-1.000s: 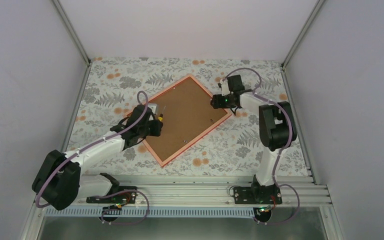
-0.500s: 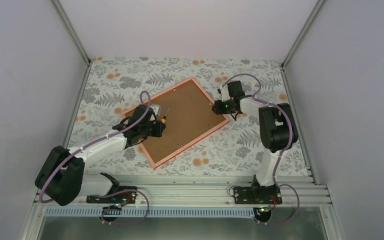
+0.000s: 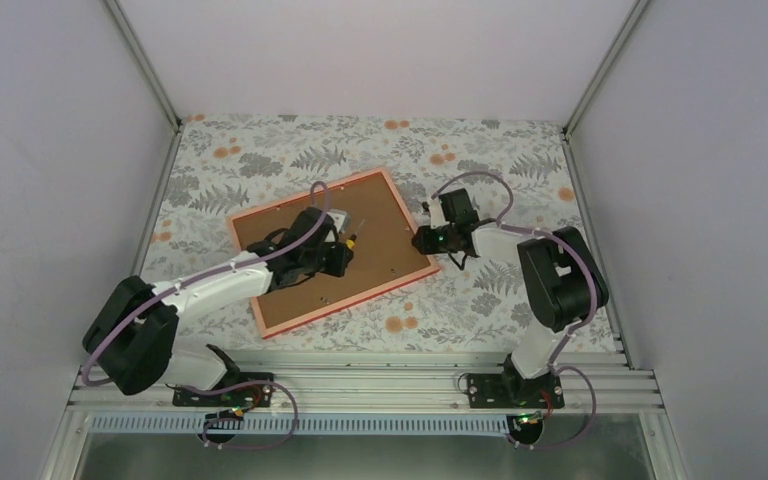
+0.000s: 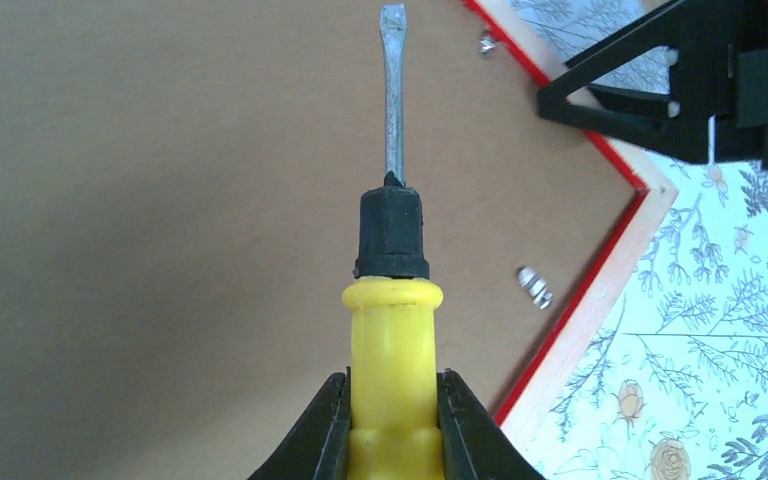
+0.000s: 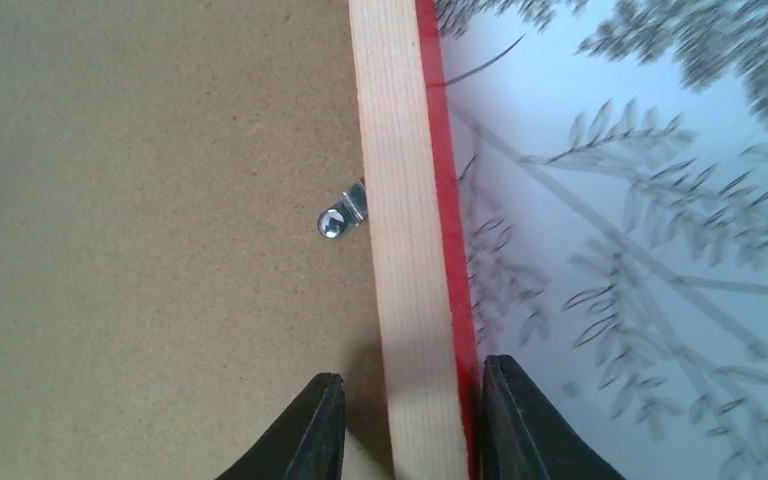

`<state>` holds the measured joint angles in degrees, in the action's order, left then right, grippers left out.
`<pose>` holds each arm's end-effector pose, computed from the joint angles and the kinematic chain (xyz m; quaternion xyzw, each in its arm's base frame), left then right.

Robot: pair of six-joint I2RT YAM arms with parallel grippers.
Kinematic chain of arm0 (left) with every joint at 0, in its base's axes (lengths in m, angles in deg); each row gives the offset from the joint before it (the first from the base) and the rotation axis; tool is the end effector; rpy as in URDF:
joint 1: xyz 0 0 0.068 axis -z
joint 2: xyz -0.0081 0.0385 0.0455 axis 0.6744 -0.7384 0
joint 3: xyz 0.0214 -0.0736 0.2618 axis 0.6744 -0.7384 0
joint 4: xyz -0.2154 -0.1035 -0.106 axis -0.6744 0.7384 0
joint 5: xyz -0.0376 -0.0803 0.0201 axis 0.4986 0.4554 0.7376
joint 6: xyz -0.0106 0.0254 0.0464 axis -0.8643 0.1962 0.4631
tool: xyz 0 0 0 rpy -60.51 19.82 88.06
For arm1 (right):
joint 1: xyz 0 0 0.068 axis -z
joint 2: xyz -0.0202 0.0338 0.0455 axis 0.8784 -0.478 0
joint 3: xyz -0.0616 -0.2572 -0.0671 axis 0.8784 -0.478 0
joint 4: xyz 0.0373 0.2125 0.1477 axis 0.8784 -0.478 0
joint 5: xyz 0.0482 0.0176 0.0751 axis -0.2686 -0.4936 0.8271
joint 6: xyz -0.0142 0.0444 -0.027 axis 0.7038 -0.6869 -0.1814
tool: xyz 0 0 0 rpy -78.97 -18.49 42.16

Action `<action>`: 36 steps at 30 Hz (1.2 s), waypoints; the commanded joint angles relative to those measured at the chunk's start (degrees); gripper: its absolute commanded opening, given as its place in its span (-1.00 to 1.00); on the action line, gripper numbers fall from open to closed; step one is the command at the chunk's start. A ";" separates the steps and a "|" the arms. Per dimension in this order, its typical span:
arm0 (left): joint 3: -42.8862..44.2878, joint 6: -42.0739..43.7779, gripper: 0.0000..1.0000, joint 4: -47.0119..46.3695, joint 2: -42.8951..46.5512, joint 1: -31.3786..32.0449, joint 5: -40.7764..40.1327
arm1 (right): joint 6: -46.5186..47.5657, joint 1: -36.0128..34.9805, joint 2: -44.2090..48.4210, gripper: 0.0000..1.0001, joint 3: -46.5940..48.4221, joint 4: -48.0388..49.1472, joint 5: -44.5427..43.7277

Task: Take the photo out of the frame

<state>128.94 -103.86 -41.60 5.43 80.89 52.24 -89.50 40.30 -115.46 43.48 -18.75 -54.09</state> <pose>0.2113 -0.1724 0.2020 0.1264 0.9193 -0.2330 0.2910 0.3064 0.1297 0.1340 -0.1064 0.9420 0.2204 0.2296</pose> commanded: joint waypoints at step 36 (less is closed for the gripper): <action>16.76 -0.74 -0.95 7.08 -23.15 9.68 -5.80 | -12.94 -11.33 3.06 -0.92 -10.53 11.41 -3.53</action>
<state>144.13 -104.38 -35.26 -17.66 90.31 47.21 -102.11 29.90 -110.89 34.06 -7.34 -56.98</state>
